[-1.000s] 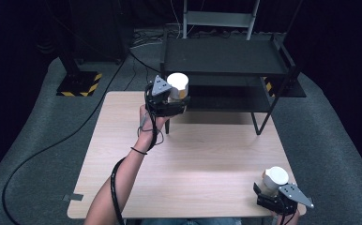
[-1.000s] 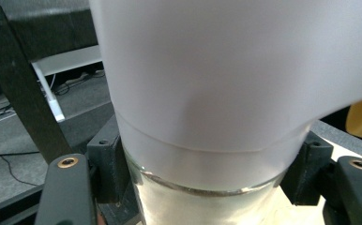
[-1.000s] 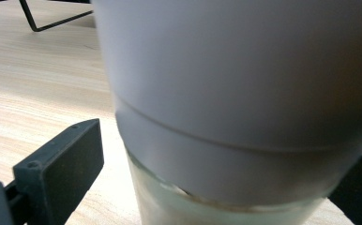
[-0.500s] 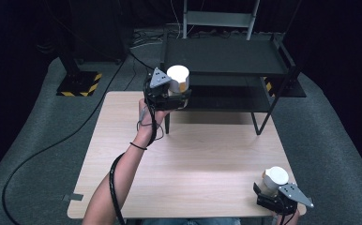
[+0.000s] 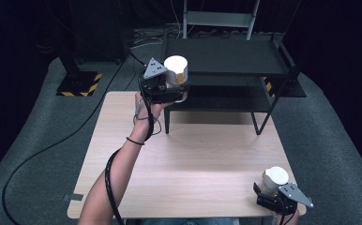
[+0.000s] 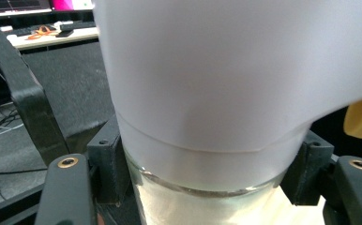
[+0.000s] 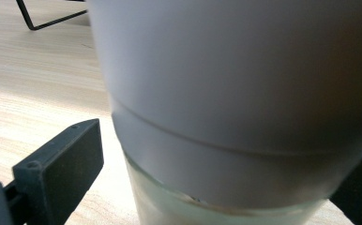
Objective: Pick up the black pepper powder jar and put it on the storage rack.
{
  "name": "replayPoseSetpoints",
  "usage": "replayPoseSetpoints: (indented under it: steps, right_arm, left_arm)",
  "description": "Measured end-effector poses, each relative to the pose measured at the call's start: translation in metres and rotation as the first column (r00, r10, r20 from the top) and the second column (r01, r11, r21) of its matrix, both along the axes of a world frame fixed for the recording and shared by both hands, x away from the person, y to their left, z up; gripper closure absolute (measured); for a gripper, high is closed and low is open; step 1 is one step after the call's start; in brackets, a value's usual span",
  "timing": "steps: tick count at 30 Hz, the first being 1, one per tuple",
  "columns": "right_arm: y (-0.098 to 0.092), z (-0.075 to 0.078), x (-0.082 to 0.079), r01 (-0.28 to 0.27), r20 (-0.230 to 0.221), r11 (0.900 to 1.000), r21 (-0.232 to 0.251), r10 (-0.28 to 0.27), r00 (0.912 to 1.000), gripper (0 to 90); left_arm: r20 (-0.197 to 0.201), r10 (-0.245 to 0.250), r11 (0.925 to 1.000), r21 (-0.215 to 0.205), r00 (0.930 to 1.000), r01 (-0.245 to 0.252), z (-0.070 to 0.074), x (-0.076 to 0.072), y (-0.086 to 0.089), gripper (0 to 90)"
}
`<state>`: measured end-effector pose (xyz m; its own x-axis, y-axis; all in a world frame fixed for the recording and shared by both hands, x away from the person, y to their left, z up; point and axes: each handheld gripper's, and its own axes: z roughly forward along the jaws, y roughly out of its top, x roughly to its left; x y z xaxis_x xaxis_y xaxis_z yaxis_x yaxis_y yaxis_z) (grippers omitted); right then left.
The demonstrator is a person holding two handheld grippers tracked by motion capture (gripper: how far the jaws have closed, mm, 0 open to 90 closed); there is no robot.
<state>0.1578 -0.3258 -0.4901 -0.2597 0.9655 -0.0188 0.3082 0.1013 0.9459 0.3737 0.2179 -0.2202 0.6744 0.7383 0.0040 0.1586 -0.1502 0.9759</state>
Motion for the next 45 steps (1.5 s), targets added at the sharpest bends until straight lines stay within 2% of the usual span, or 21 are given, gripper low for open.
replayPoseSetpoints:
  steps: [11,20,30,37,45]
  right_arm:
    - [0.001,0.000,-0.001,0.005,0.003,1.000,0.001,-0.005,1.0000,0.0]
    - [0.001,0.000,-0.001,0.006,0.002,1.000,0.000,-0.006,1.0000,0.0]
    - [0.001,0.000,-0.001,0.006,0.002,1.000,0.001,-0.006,1.0000,0.0]
    - [0.001,-0.001,-0.001,0.010,0.005,1.000,0.002,-0.010,0.9999,0.1]
    - [0.001,-0.001,-0.001,0.008,0.005,1.000,0.002,-0.008,1.0000,0.1]
  left_arm:
    - [0.000,-0.010,0.9999,-0.004,0.9999,0.010,0.017,0.000,0.000,30.7]
    - [0.023,-0.001,1.0000,-0.007,0.9997,0.001,0.033,0.000,0.000,30.7]
    - [0.049,0.007,0.9999,0.008,0.9988,-0.007,0.055,0.004,-0.011,30.8]
    - [0.056,0.016,0.9998,0.005,0.9983,-0.017,0.063,0.008,-0.015,30.7]
    - [0.025,0.066,0.9978,-0.008,0.9975,-0.066,0.072,0.027,-0.023,30.7]
